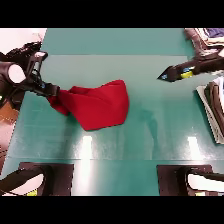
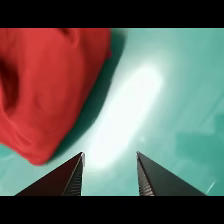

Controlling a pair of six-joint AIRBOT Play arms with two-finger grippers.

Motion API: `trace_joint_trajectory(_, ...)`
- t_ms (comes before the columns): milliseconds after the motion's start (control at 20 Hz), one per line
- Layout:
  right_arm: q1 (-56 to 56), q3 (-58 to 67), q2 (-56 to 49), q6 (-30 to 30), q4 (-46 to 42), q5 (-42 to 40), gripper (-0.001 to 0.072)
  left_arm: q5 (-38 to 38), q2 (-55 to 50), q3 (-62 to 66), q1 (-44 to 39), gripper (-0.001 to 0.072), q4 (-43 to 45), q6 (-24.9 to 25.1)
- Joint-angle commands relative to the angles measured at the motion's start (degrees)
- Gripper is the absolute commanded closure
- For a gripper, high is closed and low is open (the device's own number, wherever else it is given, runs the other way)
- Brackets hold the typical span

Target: Fold the shirts.

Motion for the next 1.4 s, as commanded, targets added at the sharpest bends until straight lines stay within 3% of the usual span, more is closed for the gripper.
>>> trace_joint_trajectory(0, 5.95, 3.93, -11.58, 1.92, 0.22, -0.13, 0.0319, -0.66, 0.44, 1.49, 1.60, 0.0682, -0.52, -0.11)
trace_joint_trajectory(50, 7.32, 6.64, -15.21, 1.95, 0.90, 0.02, 0.0319, -0.66, 0.44, 1.49, 1.60, 0.0682, -0.85, -0.13)
trace_joint_trajectory(150, 9.22, 12.85, -22.51, 2.29, 4.04, -0.59, 0.0187, -0.63, 0.44, 1.49, 1.60, 0.0682, -2.05, -0.13)
trace_joint_trajectory(400, 9.99, 25.42, -35.63, 9.27, 9.77, -2.84, 0.0188, -1.14, 0.44, 1.49, 1.60, 0.0681, -3.74, -0.13)
trace_joint_trajectory(650, 10.80, 33.44, -43.04, 11.96, 13.55, -3.96, 0.0212, -0.52, 0.46, 1.49, 1.60, 0.0682, -6.03, -0.13)
trace_joint_trajectory(700, 11.23, 33.44, -43.06, 11.93, 13.51, -4.92, 0.0228, -0.50, 0.44, 1.49, 1.60, 0.0682, -6.16, -0.13)
trace_joint_trajectory(800, 11.58, 33.44, -43.04, 11.93, 13.53, -6.10, 0.0382, 0.00, 0.44, 1.49, 1.60, 0.0682, -6.56, -0.15)
trace_joint_trajectory(850, 11.82, 33.44, -43.04, 11.89, 13.51, -6.08, 0.0474, 0.09, 0.46, 1.49, 1.60, 0.0681, -6.88, -0.15)
trace_joint_trajectory(900, 12.09, 33.44, -43.04, 11.69, 13.55, -6.10, 0.0620, -0.02, 0.46, 1.49, 1.60, 0.0681, -7.02, -0.15)
trace_joint_trajectory(950, 12.24, 33.44, -43.01, 10.86, 13.55, -6.01, 0.0696, -0.07, 0.46, 1.49, 1.60, 0.0681, -7.52, -0.13)
trace_joint_trajectory(1150, 12.17, 33.44, -40.85, 10.23, 11.74, -6.08, 0.0700, -0.37, 0.63, 1.51, 1.60, 0.0682, -8.44, -0.13)
trace_joint_trajectory(1350, 8.96, 33.46, -28.85, 10.21, 0.72, -6.01, 0.0700, 0.39, 5.77, 6.08, 1.60, 0.0683, -4.94, -0.31)
